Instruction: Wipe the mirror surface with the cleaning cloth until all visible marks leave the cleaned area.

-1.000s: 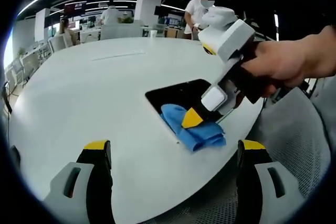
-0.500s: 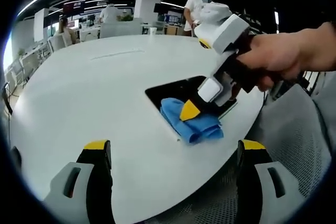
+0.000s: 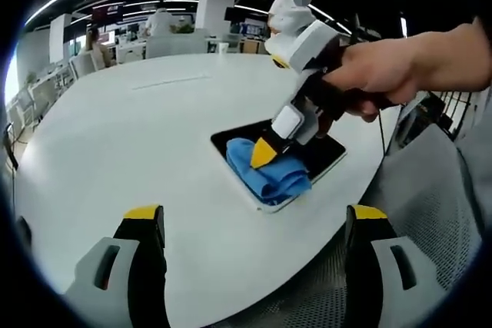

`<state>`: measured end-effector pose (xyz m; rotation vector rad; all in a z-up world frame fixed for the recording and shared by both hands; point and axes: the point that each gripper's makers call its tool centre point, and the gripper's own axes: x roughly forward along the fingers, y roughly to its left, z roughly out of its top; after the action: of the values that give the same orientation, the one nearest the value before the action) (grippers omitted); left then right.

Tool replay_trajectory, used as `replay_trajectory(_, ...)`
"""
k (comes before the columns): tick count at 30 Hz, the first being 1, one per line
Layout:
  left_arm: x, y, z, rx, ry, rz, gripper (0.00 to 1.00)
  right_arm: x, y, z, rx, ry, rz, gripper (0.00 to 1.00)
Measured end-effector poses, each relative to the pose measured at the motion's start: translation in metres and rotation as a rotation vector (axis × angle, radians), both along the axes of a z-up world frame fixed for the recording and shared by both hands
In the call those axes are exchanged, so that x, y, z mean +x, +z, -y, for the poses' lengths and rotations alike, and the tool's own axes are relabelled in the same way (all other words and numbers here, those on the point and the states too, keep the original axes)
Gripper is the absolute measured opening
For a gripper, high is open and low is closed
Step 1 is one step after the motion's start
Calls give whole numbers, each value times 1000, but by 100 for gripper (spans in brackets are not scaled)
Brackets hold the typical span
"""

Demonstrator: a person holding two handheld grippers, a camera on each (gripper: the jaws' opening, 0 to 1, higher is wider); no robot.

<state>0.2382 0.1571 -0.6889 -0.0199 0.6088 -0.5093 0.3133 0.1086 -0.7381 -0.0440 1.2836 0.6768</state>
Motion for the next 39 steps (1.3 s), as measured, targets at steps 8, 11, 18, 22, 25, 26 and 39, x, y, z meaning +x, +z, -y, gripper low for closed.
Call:
replay_trajectory(8,-1,-1,1,10,-8,-4,97,11,0,-1,-16,70,22,1)
replay_trajectory(11,-1,-3,1,8,-8,-11,97,18,-1,-2,-19,66,14,1)
replay_trajectory(18,-1,-3,1,9,-6,-13,97,37,0,-9,-35,105,48,1)
replay_trajectory(22,-3,-5,1,15,-12,-22,96,46,0,-12,-47,112,62,1)
replay_trajectory(25,-3,-5,1,17,-14,-22,94,53,0,-13,-49,100,68,1)
replay_trajectory(26,-3,-5,1,16,-15,-22,94,55,0,-14,-47,88,67,1)
replay_trajectory(39,0,-8,-1,6,1,-24,99,71,0,-21,-103,154,131,1)
